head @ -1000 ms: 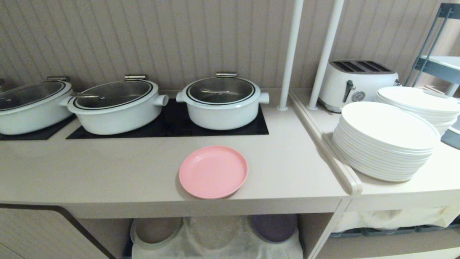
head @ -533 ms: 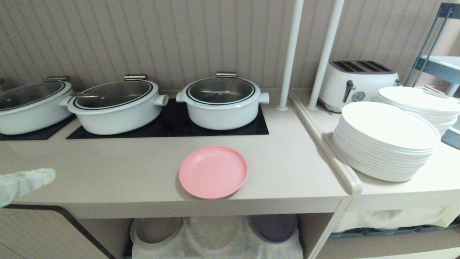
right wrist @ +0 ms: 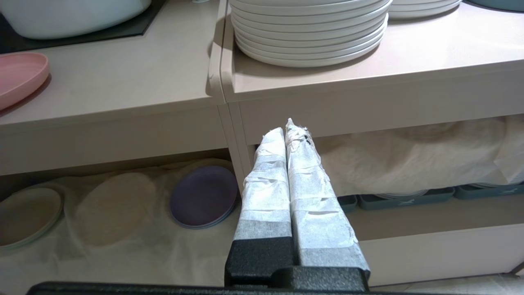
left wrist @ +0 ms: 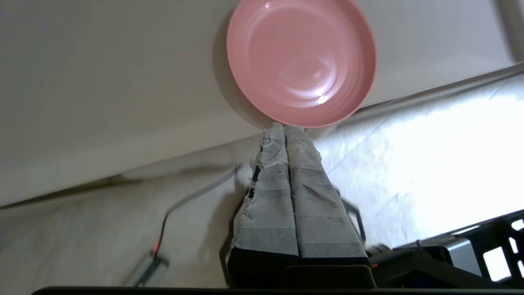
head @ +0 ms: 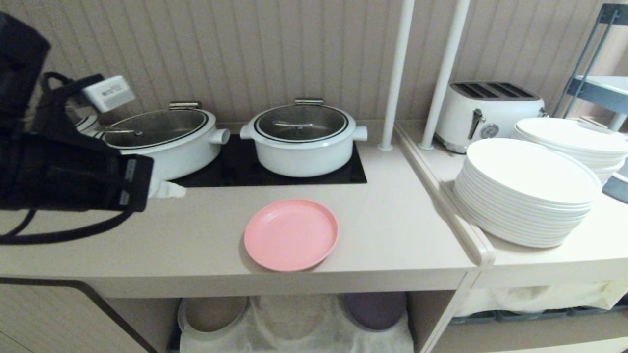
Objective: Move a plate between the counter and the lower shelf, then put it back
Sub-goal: Pick up the plate
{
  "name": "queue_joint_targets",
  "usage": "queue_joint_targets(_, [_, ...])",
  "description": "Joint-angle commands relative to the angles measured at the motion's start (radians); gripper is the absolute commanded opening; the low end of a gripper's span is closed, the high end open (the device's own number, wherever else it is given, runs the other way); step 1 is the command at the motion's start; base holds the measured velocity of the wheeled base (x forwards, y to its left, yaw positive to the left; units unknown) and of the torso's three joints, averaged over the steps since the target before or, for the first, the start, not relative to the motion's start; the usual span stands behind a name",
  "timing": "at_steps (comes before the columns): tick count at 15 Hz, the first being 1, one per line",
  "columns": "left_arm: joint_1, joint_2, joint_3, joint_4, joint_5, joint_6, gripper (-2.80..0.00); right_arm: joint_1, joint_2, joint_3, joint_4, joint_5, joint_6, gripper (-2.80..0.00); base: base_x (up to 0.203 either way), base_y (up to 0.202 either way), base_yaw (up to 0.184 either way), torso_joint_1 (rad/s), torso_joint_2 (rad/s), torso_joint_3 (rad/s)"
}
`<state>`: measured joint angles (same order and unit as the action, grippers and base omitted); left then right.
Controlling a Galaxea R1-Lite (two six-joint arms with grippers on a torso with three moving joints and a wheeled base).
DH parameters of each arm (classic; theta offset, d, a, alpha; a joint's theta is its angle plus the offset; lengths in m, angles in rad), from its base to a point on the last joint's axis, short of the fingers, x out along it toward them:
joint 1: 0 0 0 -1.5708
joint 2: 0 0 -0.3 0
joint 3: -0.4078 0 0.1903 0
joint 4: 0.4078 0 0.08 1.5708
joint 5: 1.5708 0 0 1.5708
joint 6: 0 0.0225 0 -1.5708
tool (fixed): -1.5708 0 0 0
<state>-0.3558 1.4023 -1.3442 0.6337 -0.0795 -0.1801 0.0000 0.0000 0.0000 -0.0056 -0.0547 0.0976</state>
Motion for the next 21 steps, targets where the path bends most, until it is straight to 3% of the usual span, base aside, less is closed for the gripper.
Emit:
queue_joint_targets(1, [-0.031, 0.159, -0.093, 0.062, 0.018, -0.011, -2.80, 0.000, 0.000, 0.000, -0.001, -0.001, 0.001, -2.80, 0.000, 0.000, 0.000, 0.000, 0.00, 0.000])
queue_joint_targets(3, [-0.048, 0.242, -0.148, 0.109, 0.060, -0.016, -2.80, 0.000, 0.000, 0.000, -0.001, -0.001, 0.001, -2.80, 0.000, 0.000, 0.000, 0.000, 0.00, 0.000])
queue_joint_targets(7, [-0.076, 0.396, -0.205, 0.116, 0.204, -0.022, -2.80, 0.000, 0.000, 0.000, -0.001, -0.001, 0.001, -2.80, 0.000, 0.000, 0.000, 0.000, 0.00, 0.000])
queue_joint_targets(18, [-0.097, 0.598, -0.300, 0.113, 0.218, -0.022, -2.80, 0.000, 0.000, 0.000, -0.001, -0.001, 0.001, -2.80, 0.000, 0.000, 0.000, 0.000, 0.00, 0.000])
queue_joint_targets(19, [-0.097, 0.605, -0.309, 0.113, 0.218, -0.022, 0.00, 0.000, 0.000, 0.000, -0.001, -0.001, 0.001, -2.80, 0.000, 0.000, 0.000, 0.000, 0.00, 0.000])
queue_joint_targets(21, [-0.097, 0.609, -0.320, 0.114, 0.218, -0.022, 0.00, 0.000, 0.000, 0.000, -0.001, -0.001, 0.001, -2.80, 0.000, 0.000, 0.000, 0.000, 0.00, 0.000])
